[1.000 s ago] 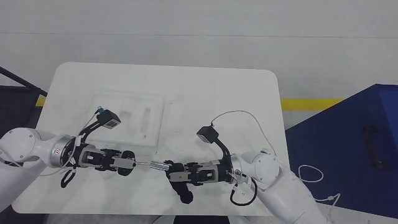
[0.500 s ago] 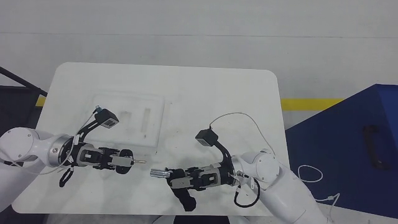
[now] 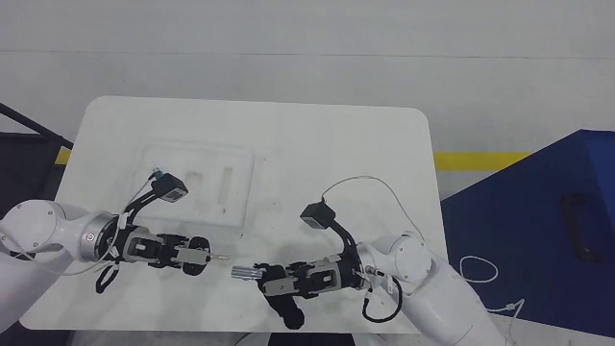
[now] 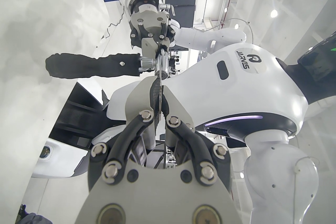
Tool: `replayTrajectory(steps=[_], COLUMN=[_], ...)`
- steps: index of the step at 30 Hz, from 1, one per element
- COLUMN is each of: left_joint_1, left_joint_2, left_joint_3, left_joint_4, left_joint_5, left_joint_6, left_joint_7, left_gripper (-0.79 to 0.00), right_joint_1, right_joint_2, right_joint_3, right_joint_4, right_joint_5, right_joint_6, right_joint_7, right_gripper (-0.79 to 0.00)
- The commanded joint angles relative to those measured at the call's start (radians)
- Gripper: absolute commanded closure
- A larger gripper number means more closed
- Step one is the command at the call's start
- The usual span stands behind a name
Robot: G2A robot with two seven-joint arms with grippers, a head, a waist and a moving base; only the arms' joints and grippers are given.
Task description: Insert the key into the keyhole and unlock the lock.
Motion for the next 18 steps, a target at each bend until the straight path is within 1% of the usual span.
replayTrajectory(steps=[1,4,8,18], left_joint_1=[0.007,0.019,0.037,0.076], left_joint_2=[-0.002,-0.006,-0.013,-0.031], left_joint_3=[-0.008,-0.023,-0.046,-0.105], left_joint_4=[-0.002,-0.022,-0.04,-0.038], left_joint_5=[-0.008,0.018,0.043,0.041], left_joint_6=[0.013,0.033,0.031,0.055], left_joint_7=[-0.012,-0.032,-0.03,-0.055], left_gripper=[0.0,0.0,0.0,0.0], right_joint_1=[0.001,0.002,0.006,0.015], right_joint_2=[0.0,0.002,0.002,0.001], right_joint_3=[0.001,0.006,0.001,-0.008], right_joint_4=[0.003,0.008,0.004,0.003], right_joint_5=[0.01,0.003,-0.02,-0.03], right_joint_6=[0.002,-0.004,0.003,0.013], right_joint_7=[0.005,0.008,0.015,0.005], right_gripper=[0.0,0.0,0.0,0.0])
